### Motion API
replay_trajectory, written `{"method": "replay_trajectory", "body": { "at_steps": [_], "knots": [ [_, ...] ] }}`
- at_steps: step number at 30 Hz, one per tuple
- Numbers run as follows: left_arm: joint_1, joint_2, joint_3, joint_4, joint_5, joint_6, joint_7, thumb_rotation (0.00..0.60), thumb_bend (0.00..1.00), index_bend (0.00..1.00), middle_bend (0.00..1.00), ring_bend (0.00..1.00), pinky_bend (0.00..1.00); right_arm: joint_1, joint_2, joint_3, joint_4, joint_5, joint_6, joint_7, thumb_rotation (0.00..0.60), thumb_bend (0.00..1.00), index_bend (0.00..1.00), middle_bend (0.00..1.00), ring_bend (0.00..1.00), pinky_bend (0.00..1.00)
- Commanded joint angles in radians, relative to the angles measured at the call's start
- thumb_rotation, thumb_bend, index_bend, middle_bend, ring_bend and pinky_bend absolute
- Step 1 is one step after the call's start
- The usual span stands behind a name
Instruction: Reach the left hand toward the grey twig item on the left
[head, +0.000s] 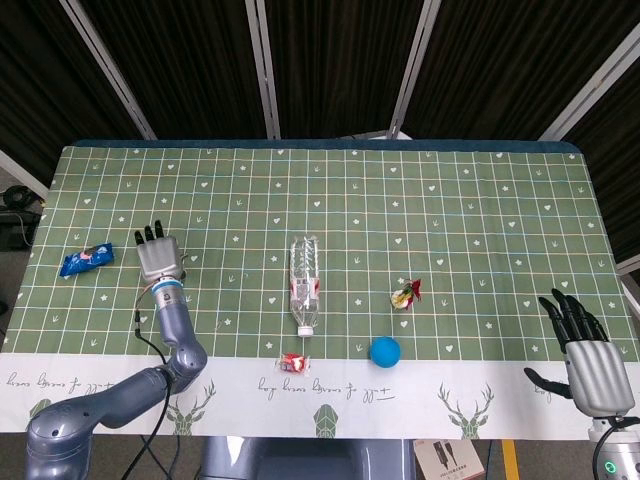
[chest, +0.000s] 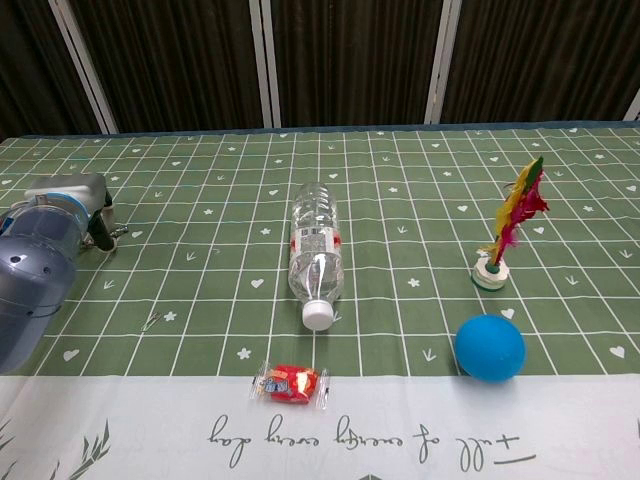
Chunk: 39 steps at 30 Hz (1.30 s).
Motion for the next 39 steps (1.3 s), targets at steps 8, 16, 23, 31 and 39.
{"method": "replay_trajectory", "body": {
  "at_steps": [8,16,23,31,39],
  "knots": [
    [0.001,-0.008,-0.004,0.011,0.008,-0.021,-0.02,0.6,0.45,0.5,0.0,0.0,0.0,0.0,-0.001,0.001,-0.002,0.003,-0.002,0.0,0.6,0.0,0.09,0.0,0.0,0.16],
    [0.016,0.024,0.008,-0.072,0.039,0.002,-0.032,0.6,0.47,0.51,0.0,0.0,0.0,0.0,-0.001,0.002,-0.001,0.003,0.0,-0.002,0.6,0.0,0.09,0.0,0.0,0.16],
    [0.031,0.06,0.016,-0.167,0.053,0.028,-0.035,0.6,0.47,0.51,0.0,0.0,0.0,-0.002,-0.002,0.002,0.0,0.001,0.003,-0.005,0.6,0.0,0.09,0.0,0.0,0.16],
    [0.109,0.147,0.02,-0.446,0.128,0.071,-0.199,0.6,0.47,0.51,0.0,0.0,0.0,-0.001,-0.005,0.004,0.004,0.002,0.004,-0.009,0.6,0.0,0.09,0.0,0.0,0.16],
    [0.21,0.243,0.067,-0.666,0.256,0.058,-0.435,0.6,0.47,0.51,0.0,0.0,0.0,-0.002,-0.009,0.005,0.01,-0.002,0.012,-0.018,0.6,0.0,0.09,0.0,0.0,0.16]
  ]
}}
